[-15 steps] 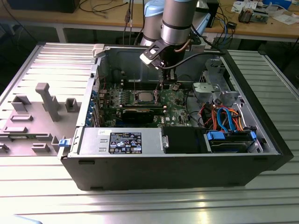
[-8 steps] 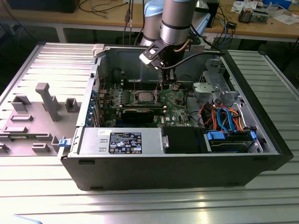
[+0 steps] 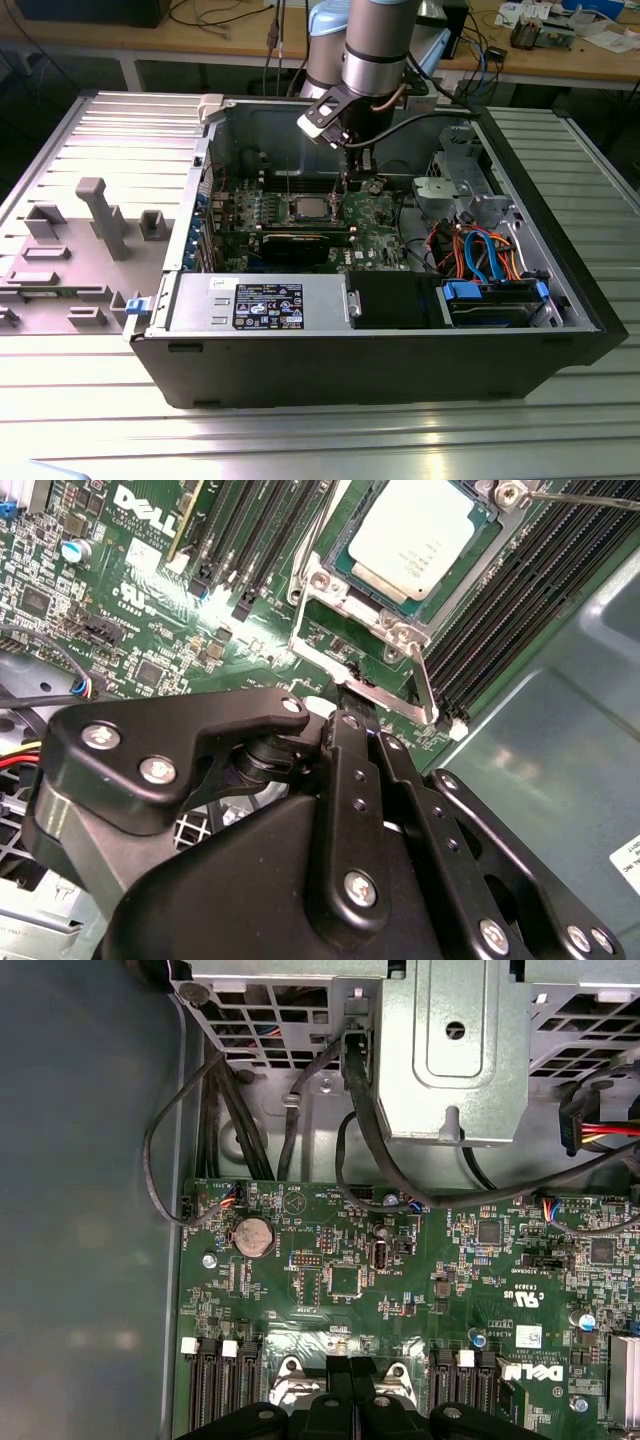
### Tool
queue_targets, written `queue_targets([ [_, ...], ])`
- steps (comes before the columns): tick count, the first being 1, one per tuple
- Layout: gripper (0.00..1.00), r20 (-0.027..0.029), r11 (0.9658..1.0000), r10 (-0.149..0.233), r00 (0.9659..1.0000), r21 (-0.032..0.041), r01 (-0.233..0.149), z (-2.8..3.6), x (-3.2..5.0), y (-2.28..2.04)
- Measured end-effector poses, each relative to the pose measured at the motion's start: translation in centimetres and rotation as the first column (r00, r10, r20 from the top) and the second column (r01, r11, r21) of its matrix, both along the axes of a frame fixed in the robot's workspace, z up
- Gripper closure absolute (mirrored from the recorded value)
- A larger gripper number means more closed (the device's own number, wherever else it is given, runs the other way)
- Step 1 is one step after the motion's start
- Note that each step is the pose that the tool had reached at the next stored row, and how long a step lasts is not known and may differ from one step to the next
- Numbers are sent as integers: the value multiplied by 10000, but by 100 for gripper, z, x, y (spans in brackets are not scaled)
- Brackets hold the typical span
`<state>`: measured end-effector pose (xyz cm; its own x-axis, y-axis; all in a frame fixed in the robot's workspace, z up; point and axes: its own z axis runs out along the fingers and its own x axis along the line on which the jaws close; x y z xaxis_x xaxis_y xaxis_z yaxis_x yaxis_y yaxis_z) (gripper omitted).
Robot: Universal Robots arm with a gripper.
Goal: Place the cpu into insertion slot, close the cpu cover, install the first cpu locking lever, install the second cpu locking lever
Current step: 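Close the cpu cover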
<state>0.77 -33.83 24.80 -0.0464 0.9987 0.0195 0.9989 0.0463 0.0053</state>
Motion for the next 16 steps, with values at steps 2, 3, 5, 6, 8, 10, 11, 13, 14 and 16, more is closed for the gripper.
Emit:
queue_targets([
  [2,89,0,10000,-1,10000,0,1,0,-5,0],
  [3,89,0,10000,-1,10000,0,1,0,-8,0],
  [5,89,0,10000,-1,10000,0,1,0,-12,0],
  [6,89,0,10000,0,10000,0,0,0,-15,0],
  [8,89,0,10000,-1,10000,0,1,0,-20,0],
  [10,89,0,10000,-1,10000,0,1,0,-28,0],
  [11,89,0,10000,0,10000,0,0,0,-31,0],
  [13,89,0,10000,0,10000,0,0,0,-44,0],
  [14,89,0,10000,0,10000,-1,0,0,-48,0],
  [16,89,0,10000,0,10000,1,0,0,-54,0],
])
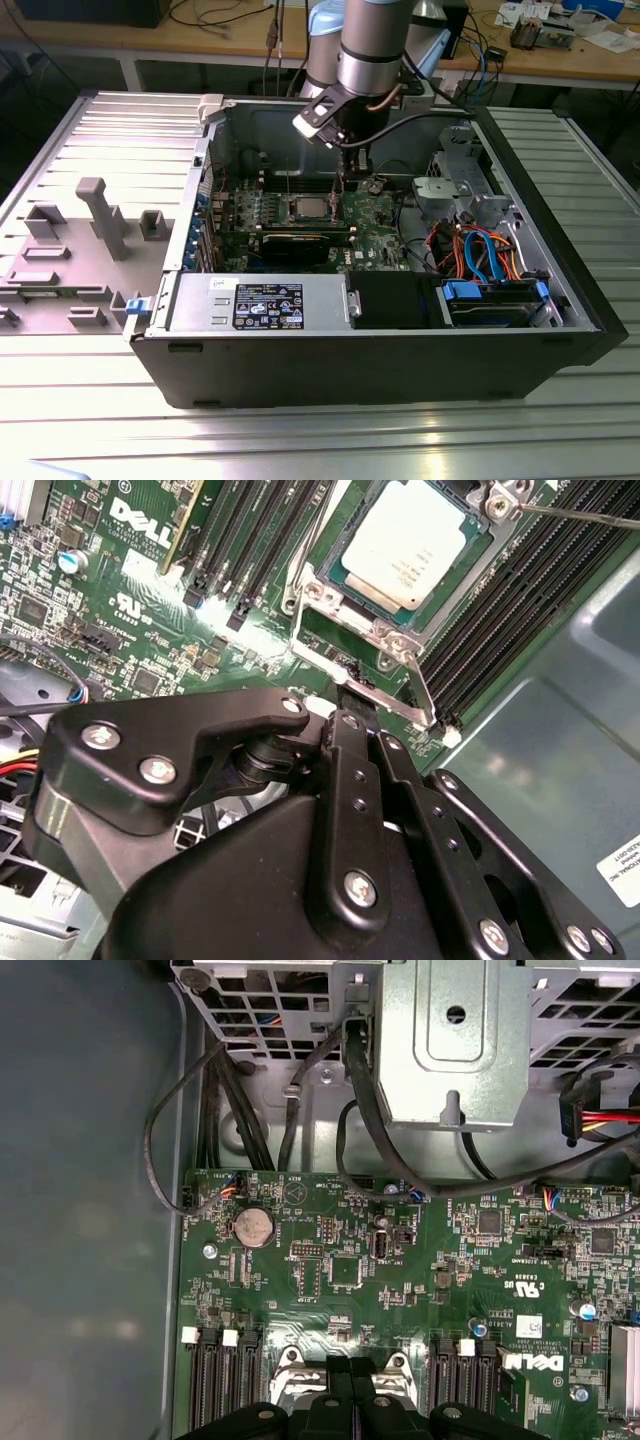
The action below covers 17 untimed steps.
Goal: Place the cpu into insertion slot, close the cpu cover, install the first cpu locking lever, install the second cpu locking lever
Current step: 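Close the cpu cover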
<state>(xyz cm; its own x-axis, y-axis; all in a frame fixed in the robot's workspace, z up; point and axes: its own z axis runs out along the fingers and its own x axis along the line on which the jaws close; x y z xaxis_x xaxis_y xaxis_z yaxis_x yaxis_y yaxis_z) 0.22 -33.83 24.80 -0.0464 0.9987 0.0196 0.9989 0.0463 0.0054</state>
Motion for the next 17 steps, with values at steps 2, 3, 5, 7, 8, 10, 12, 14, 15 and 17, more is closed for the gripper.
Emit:
queue_targets([
  [2,89,0,10000,0,10000,-2,0,0,-11,0],
  [3,89,-1,10000,0,10000,-1,0,0,-14,0],
  [5,89,0,10000,0,10000,-1,0,0,-21,0],
  [7,89,-1,10000,0,10000,-1,0,0,-31,0],
  [8,89,-1,10000,0,10000,-1,0,0,-36,0],
  [10,89,-1,10000,0,10000,-1,0,0,-44,0],
  [12,89,0,10000,0,10000,-1,0,0,-50,0],
  [14,89,0,10000,-1,10000,-1,1,0,-60,0],
  [15,89,0,10000,0,10000,-1,0,0,-63,0],
  [17,89,0,10000,-1,10000,0,1,-1,-74,0],
])
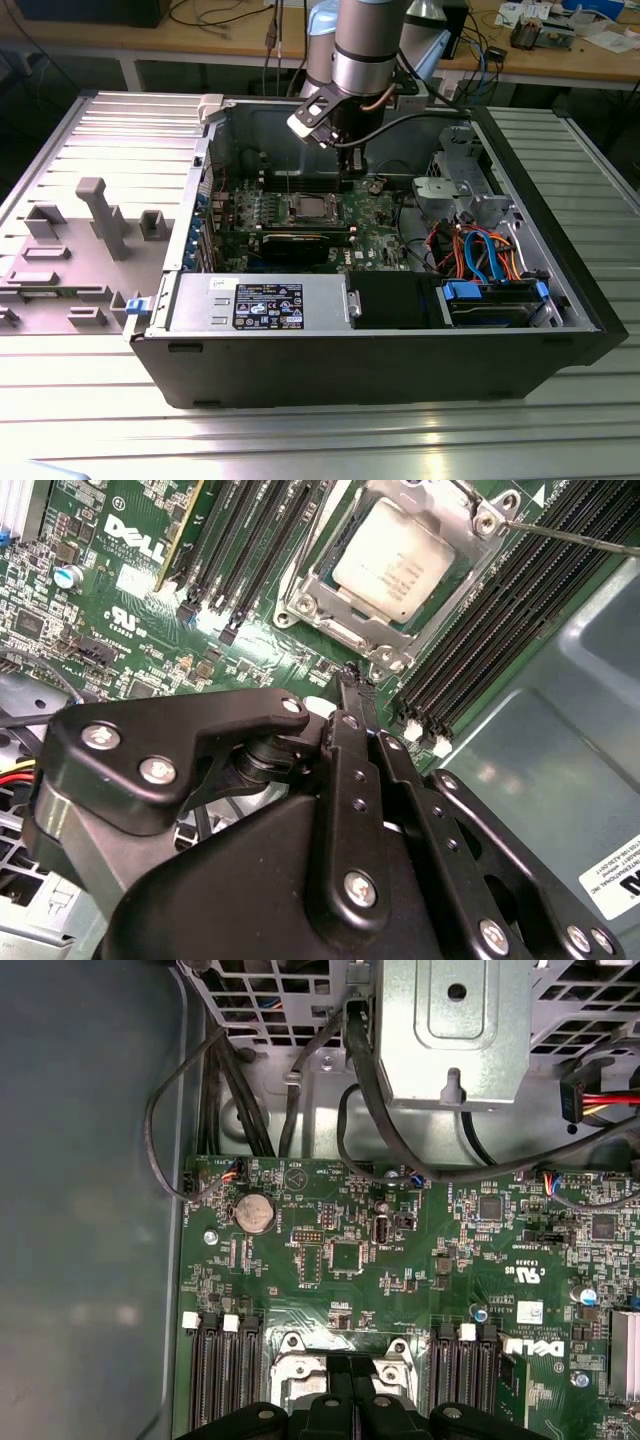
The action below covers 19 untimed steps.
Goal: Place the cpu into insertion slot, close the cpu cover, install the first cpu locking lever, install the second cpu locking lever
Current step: 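Close the cpu cover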
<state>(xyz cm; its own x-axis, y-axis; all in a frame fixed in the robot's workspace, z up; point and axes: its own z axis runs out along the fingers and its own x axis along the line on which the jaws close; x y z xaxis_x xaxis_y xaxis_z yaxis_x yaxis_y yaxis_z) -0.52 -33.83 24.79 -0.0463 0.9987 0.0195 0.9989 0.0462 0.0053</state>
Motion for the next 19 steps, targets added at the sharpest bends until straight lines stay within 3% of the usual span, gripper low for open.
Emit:
queue_targets([
  [19,89,0,10000,0,10000,1,0,-6,-111,0],
])
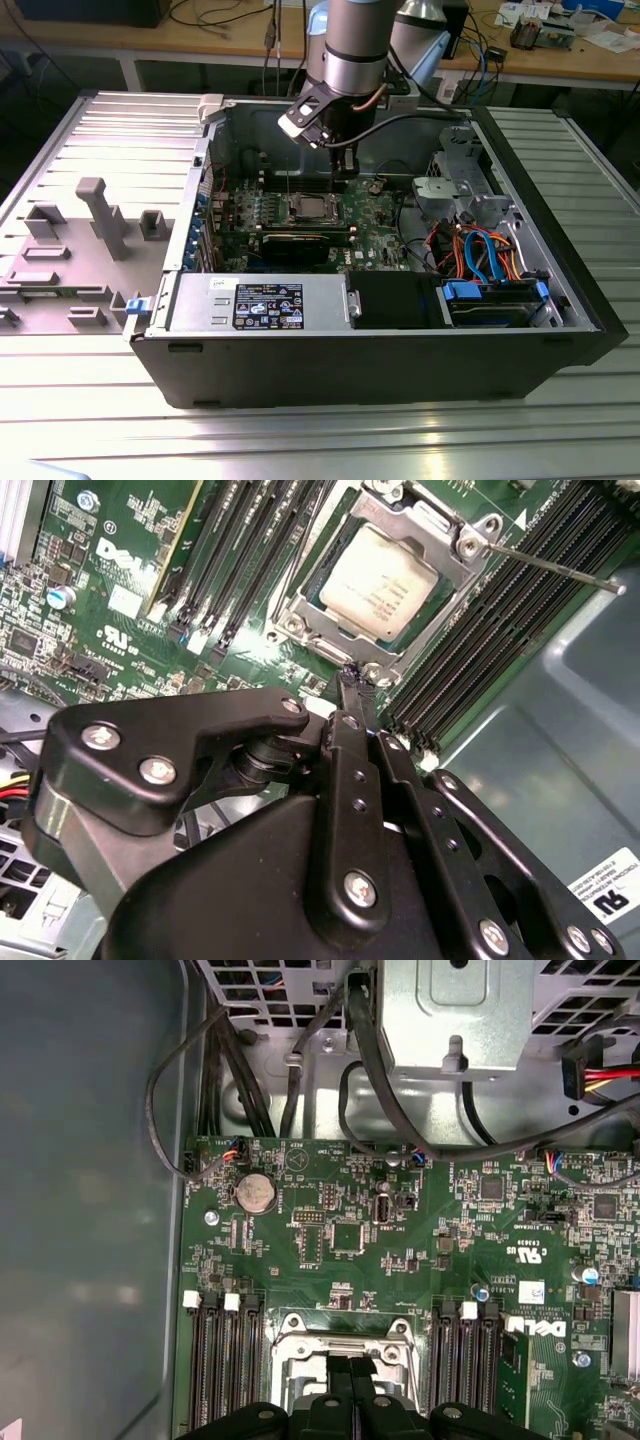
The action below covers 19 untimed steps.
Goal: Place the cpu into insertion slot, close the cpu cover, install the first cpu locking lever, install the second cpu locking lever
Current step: 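Close the cpu cover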
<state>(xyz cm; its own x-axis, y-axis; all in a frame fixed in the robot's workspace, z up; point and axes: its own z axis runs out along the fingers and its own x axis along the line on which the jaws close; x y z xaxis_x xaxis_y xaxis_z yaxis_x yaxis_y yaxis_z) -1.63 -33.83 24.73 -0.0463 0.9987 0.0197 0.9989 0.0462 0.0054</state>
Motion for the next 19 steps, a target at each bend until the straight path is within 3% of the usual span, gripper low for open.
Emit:
queue_targets([
  [12,89,0,10000,1,10000,-1,-1,-3,-143,0],
  [13,89,0,10000,0,10000,-2,0,-6,-194,0],
  [19,89,0,10000,1,10000,-1,-1,-7,-215,0],
])
